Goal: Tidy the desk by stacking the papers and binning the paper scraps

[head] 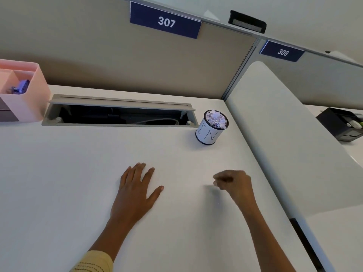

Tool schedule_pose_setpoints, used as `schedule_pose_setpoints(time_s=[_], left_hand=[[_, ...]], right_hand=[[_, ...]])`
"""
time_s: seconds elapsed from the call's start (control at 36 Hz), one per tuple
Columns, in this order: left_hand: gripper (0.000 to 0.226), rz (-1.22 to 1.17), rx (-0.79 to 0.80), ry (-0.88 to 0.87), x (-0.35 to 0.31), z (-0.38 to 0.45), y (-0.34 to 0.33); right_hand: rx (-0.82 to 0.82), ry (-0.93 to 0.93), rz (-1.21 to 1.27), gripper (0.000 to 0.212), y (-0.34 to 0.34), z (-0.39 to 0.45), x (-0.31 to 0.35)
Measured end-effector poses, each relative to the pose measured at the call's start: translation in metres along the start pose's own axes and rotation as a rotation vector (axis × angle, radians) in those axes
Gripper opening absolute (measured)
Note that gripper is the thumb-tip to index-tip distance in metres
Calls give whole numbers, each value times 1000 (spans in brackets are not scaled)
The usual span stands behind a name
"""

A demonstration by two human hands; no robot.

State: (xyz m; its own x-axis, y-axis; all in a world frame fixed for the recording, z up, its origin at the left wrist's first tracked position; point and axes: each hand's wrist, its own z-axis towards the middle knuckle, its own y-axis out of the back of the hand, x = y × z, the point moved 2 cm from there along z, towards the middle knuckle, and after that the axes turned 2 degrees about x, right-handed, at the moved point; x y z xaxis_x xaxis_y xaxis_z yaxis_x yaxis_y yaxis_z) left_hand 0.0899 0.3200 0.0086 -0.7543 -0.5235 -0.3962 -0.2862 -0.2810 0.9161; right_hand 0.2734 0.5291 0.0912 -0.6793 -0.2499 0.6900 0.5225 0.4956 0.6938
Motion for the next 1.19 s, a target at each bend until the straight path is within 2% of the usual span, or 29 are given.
schedule_pose_setpoints(time_s=[0.14, 0.25, 0.36, 0.56, 0.67, 0.81, 0.86, 0.97, 1.11, 1.19], left_hand=[[68, 5, 9, 9, -1, -1, 1], [74, -7, 22, 1, 0, -1, 1], [77, -32, 45, 21, 0, -1, 3], [81, -54, 104, 25, 1, 1, 6], [82, -35, 174, 54, 1, 4, 9], [95, -2, 186, 31, -6, 6, 23], [99, 15, 116, 38, -6, 6, 30], [77, 47, 107, 84, -10, 2, 52], [64, 177, 9, 98, -6, -7, 83], [61, 89, -63, 119, 2, -7, 97]], right_hand=[[-15, -163, -13, 20, -14, -26, -29], [-53, -125, -144, 17, -20, -28, -24], [2, -111, -315, 20, -23, -24, -20], [133, -97, -499, 5, -29, -16, -17], [90, 46, -307, 6, -12, 7, -1], [-235, 296, -66, 7, 26, 57, 48], [-313, 356, -42, 5, 37, 78, 64], [-295, 356, -116, 11, 45, 117, 80], [-262, 384, -164, 25, 53, 128, 84], [-252, 368, -112, 23, 66, 120, 91]])
